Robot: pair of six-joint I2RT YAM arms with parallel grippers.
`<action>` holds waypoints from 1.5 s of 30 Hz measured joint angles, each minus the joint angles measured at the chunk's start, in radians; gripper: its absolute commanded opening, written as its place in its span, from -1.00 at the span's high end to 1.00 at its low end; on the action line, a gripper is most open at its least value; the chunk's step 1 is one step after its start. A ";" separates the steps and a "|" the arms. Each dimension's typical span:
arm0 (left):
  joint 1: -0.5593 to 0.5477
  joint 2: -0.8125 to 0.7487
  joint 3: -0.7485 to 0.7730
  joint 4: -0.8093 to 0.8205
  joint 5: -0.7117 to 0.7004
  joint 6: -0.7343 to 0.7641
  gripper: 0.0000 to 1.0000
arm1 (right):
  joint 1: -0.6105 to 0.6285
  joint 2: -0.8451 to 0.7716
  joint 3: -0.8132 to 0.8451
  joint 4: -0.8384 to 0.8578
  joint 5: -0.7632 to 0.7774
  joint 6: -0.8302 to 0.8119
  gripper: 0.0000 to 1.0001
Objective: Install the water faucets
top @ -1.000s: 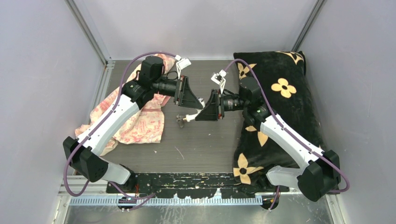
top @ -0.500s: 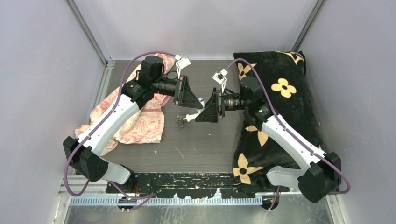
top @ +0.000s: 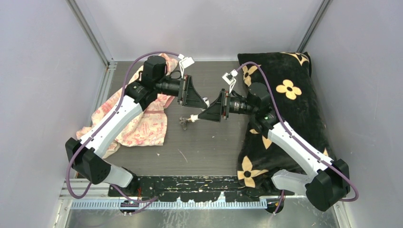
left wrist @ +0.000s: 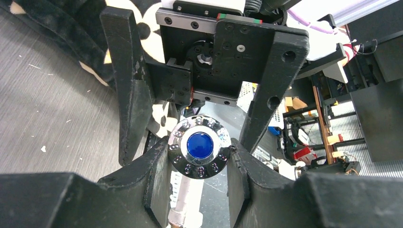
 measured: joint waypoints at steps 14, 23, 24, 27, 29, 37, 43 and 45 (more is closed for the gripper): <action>0.000 0.021 0.000 0.015 0.000 -0.028 1.00 | 0.028 -0.006 0.008 -0.031 -0.065 -0.080 -0.20; 0.000 0.028 0.000 0.019 0.010 -0.038 1.00 | 0.035 0.006 0.018 -0.048 -0.069 -0.103 0.33; 0.000 0.028 0.000 0.019 0.010 -0.040 1.00 | 0.034 0.010 0.018 -0.047 -0.070 -0.101 0.30; 0.000 0.029 0.000 0.015 0.010 -0.044 1.00 | 0.034 0.019 0.018 -0.038 -0.069 -0.095 0.18; 0.000 0.029 0.000 0.017 0.010 -0.045 1.00 | 0.035 0.021 0.019 -0.031 -0.070 -0.090 0.14; -0.001 0.029 0.000 0.018 0.011 -0.045 1.00 | 0.037 0.021 0.023 -0.016 -0.072 -0.084 0.28; -0.001 0.029 0.000 0.021 0.023 -0.047 1.00 | 0.037 0.029 0.023 -0.015 -0.083 -0.081 0.98; -0.001 0.029 0.000 0.020 0.025 -0.047 1.00 | 0.037 0.029 0.027 -0.018 -0.087 -0.082 0.98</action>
